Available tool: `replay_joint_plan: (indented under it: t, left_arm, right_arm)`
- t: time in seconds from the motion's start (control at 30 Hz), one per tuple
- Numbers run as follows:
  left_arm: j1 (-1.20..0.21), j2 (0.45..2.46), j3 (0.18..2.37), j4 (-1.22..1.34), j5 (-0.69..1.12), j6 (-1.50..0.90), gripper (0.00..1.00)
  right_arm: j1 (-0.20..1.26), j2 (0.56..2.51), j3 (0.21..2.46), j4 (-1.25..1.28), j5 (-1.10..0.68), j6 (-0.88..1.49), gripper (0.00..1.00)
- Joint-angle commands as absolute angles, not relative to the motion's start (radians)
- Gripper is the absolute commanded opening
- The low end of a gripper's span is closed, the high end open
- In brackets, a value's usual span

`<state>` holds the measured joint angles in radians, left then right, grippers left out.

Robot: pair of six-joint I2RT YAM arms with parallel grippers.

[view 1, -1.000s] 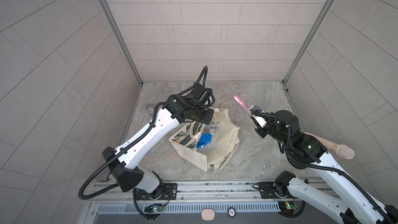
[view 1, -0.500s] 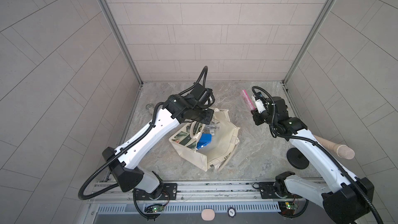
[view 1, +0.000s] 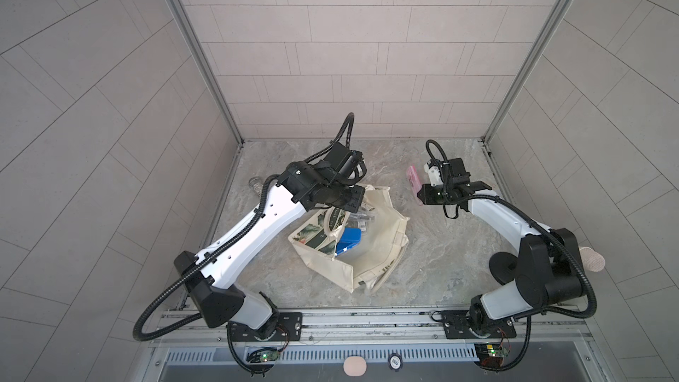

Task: Take out the compass set from the canvas bag
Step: Place the compass set at the center of the board.

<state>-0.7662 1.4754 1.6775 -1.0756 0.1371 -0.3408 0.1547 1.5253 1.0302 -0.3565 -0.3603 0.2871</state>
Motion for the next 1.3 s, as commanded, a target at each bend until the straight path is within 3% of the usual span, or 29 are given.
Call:
replay_joint_plan:
  t: [0.0,0.83,1.27]
  left_arm:
    - [-0.766,1.442,1.677,-1.069,0.142,-0.342,0.00]
    - [-0.765,1.449,1.683,-1.072,0.146,-0.340,0.00]
    - [-0.765,1.445,1.683,-1.074,0.145,-0.342,0.00]
  right_arm:
    - [0.148,1.563,1.046,-0.307,-0.398,0.343,0.25]
    - [0.043,1.726,1.031,-0.253,-0.454,0.515,0.29]
    - [0.040,1.699,1.014,-0.255,-0.442,0.512,0.29]
